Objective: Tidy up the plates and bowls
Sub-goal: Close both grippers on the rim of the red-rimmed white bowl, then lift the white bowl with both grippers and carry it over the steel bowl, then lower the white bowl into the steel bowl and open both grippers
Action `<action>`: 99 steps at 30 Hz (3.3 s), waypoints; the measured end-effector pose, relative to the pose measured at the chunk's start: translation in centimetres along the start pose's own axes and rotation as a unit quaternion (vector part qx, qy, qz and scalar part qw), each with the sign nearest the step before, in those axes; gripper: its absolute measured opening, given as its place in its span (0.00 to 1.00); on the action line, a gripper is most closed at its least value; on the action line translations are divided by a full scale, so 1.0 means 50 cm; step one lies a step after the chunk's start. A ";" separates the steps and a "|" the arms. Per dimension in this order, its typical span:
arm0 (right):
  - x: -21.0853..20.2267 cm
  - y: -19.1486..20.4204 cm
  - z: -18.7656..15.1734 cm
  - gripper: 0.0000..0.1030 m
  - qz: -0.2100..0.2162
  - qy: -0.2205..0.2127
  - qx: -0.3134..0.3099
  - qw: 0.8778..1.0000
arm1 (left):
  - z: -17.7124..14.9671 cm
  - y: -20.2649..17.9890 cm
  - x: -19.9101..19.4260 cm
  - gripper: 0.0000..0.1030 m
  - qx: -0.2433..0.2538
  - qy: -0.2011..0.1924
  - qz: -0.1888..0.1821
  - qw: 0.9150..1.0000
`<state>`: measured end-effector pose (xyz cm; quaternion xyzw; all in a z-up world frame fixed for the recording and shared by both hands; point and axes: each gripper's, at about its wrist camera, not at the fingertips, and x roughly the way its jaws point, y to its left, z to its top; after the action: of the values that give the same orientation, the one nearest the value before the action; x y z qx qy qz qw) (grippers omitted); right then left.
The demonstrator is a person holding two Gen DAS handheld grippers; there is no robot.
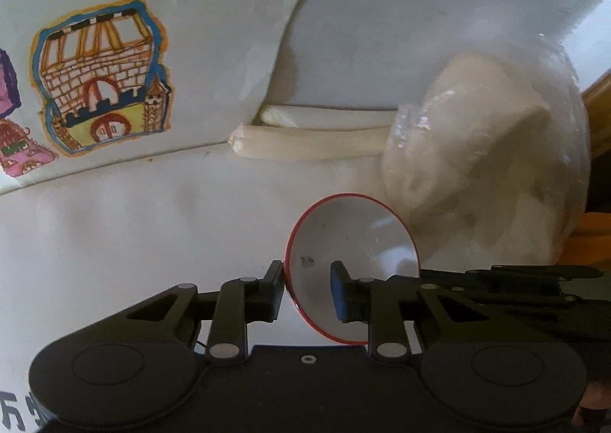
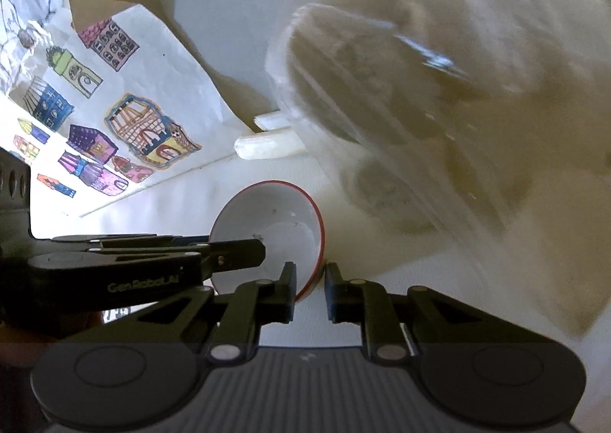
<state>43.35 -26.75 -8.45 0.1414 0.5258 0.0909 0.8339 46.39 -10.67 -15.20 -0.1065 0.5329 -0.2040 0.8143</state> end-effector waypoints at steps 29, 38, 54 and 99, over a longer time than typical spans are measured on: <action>-0.275 -0.089 -0.140 0.16 0.001 -0.075 0.034 0.997 | -0.099 -0.228 -0.136 0.26 0.060 -0.045 -0.063 0.995; -0.339 -0.139 -0.219 0.16 -0.013 -0.074 0.056 0.996 | -0.155 -0.301 -0.158 0.26 0.086 -0.017 -0.082 0.993; -0.375 -0.179 -0.263 0.16 -0.004 -0.044 0.052 0.998 | -0.207 -0.352 -0.144 0.26 0.079 0.011 -0.072 0.994; -0.328 -0.170 -0.272 0.18 0.056 0.098 -0.106 0.988 | -0.335 -0.338 -0.150 0.28 -0.081 -0.002 -0.009 0.997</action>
<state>24.05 -37.81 -2.85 0.0721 0.5836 0.2061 0.7821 24.79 -21.67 -9.27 -0.1774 0.5449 -0.1677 0.8022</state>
